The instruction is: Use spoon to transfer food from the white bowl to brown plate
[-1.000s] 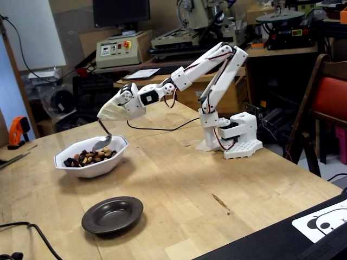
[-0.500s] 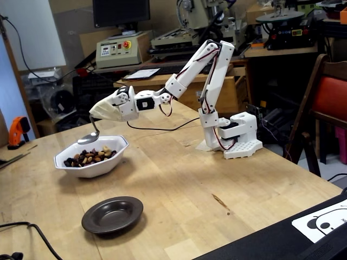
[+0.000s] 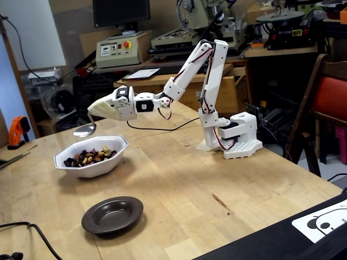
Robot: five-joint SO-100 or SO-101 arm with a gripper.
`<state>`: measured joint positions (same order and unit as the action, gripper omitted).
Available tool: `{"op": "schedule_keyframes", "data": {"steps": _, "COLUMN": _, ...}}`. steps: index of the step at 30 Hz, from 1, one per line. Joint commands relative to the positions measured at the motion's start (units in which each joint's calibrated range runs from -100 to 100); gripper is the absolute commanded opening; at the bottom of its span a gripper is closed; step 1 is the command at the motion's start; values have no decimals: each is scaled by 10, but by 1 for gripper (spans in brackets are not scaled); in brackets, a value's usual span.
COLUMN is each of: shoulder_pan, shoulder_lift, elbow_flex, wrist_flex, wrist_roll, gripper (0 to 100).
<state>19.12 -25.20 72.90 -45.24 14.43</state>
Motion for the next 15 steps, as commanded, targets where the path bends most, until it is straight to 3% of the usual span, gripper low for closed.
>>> {"op": "schedule_keyframes", "data": {"steps": 1, "shoulder_pan": 3, "shoulder_lift": -3, "elbow_flex": -8, "wrist_flex": -12, "wrist_roll": 20, "gripper": 3}}
{"op": "schedule_keyframes", "data": {"steps": 15, "shoulder_pan": 1, "shoulder_lift": -9, "elbow_flex": 91, "wrist_flex": -12, "wrist_roll": 84, "gripper": 3}}
